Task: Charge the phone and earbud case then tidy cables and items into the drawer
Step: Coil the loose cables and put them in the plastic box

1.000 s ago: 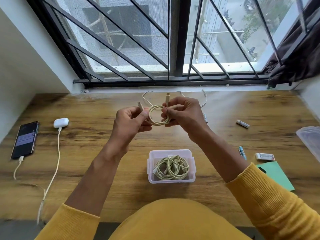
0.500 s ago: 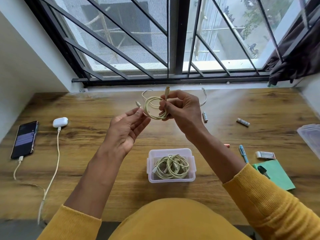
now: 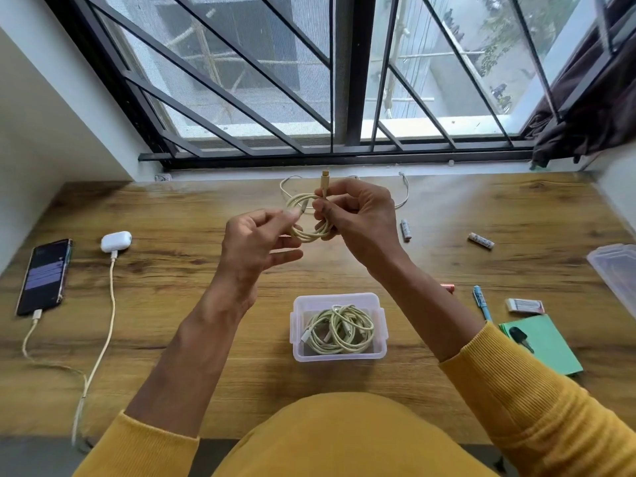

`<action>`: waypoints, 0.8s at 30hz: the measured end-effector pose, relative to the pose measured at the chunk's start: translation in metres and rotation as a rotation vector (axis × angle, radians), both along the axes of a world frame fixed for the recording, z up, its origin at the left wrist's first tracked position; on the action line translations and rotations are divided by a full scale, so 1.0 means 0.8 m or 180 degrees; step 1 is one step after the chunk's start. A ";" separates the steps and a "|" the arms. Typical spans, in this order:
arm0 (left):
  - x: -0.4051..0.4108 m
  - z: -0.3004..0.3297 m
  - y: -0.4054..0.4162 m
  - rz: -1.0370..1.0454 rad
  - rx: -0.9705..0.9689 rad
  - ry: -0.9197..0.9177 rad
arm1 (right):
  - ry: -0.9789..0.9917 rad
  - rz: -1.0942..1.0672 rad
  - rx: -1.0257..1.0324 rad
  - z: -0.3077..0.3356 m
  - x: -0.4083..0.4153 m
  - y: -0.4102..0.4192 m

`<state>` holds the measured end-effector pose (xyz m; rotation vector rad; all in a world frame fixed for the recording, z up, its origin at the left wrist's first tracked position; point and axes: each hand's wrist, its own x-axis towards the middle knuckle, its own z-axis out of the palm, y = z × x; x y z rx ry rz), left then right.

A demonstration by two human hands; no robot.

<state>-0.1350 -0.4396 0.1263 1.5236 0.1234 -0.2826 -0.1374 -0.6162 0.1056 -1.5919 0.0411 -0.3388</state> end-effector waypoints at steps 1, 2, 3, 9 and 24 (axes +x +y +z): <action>0.000 -0.001 -0.001 -0.0026 0.0082 -0.0064 | -0.0005 0.0022 -0.0003 0.000 0.000 0.001; -0.001 -0.002 -0.002 -0.0043 0.0118 -0.0079 | -0.0007 0.0042 -0.0006 0.001 -0.001 0.002; -0.001 -0.003 -0.002 -0.0052 0.0106 -0.0045 | -0.0003 0.0056 -0.0004 0.001 -0.002 0.002; 0.002 -0.002 0.005 -0.0310 -0.0335 0.0352 | 0.0202 0.0136 0.0141 0.003 -0.003 0.001; 0.003 -0.004 -0.003 0.0355 0.0990 -0.1060 | 0.0228 0.0150 -0.0006 0.014 -0.005 0.006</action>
